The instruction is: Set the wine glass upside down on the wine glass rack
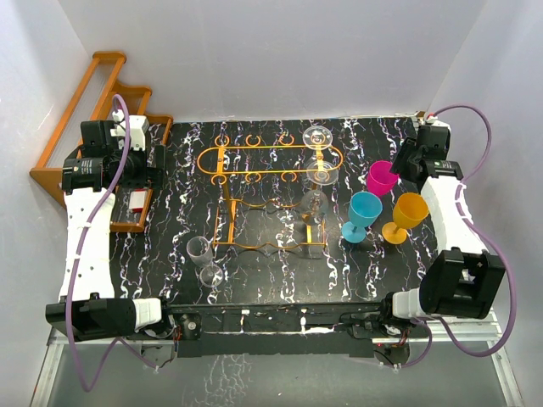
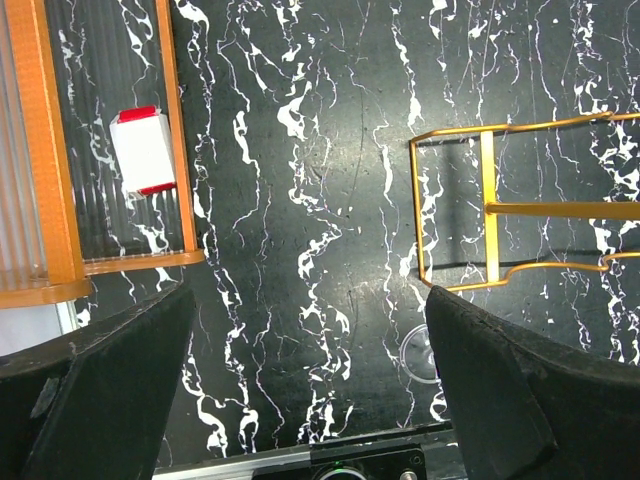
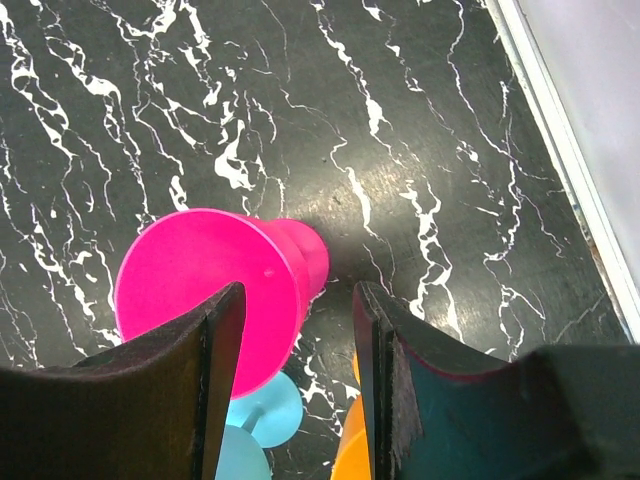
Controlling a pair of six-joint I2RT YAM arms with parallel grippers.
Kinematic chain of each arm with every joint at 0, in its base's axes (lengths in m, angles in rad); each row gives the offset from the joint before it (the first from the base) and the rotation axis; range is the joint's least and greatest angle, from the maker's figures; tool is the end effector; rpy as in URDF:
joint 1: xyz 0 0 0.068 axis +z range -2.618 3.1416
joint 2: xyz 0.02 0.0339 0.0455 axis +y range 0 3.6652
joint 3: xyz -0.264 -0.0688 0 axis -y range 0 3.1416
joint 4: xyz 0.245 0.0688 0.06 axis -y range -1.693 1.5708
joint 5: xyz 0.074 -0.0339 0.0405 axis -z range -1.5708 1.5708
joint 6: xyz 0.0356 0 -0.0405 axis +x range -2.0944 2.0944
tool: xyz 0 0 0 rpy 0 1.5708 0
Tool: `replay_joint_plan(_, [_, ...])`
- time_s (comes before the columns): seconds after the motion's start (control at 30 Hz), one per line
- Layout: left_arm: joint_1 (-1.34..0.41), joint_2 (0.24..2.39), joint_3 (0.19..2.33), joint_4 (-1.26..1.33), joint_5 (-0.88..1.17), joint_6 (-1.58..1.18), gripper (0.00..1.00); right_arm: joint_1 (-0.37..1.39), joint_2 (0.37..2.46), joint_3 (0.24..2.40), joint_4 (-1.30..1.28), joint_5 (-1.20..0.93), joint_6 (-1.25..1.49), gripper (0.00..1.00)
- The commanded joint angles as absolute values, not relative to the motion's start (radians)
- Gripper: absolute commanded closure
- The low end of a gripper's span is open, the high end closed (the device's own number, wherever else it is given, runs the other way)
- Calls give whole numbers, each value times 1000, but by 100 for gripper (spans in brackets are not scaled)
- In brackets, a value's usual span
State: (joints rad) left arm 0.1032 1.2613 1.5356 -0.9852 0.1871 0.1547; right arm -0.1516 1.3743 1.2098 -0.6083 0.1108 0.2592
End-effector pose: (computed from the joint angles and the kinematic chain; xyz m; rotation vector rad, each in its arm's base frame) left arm 0.2412 0.0183 0.4180 0.1558 2.2626 -0.0772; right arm 0.2943 -0.0489 0.3151 0.5304 2.2780 -0.0765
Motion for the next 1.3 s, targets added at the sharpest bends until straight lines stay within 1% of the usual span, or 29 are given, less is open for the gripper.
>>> replay_joint_plan(0.0, [109, 1251, 1541, -1001, 222, 148, 3, -154, 1383, 1240, -522, 68, 242, 51])
replay_joint_plan(0.3, [109, 1250, 1538, -1006, 210, 153, 3, -153, 1419, 1213, -494, 48, 250, 54])
replay_joint_plan(0.37, [109, 1252, 1547, -1008, 204, 152, 3, -154, 1429, 1207, -489, 46, 253, 56])
replay_joint_plan(0.47, [110, 1251, 1570, -1009, 184, 158, 3, -155, 1447, 1199, -488, 36, 254, 64])
replay_joint_plan(0.67, [109, 1262, 1641, -1027, 152, 195, 3, -153, 1471, 1189, -484, 42, 261, 91])
replay_joint_plan(0.83, [109, 1270, 1714, -1045, 149, 210, 3, -152, 1426, 1233, -506, 66, 261, 92])
replay_joint_plan(0.97, [110, 1321, 1873, -1071, 162, 227, 3, -146, 1334, 1330, -527, 147, 255, 92])
replay_joint_plan(1.03, [110, 1359, 1992, -1091, 181, 234, 3, -147, 1292, 1395, -533, 202, 245, 92])
replay_joint_plan(1.1, [110, 1409, 2131, -1105, 224, 228, 3, -146, 1243, 1445, -508, 231, 240, 92])
replay_joint_plan(1.17, [109, 1442, 2217, -1090, 284, 192, 3, -146, 1189, 1467, -439, 212, 252, 92])
replay_joint_plan(1.27, [109, 1431, 2211, -967, 449, 88, 3, -146, 1115, 1454, -273, 103, 303, 92])
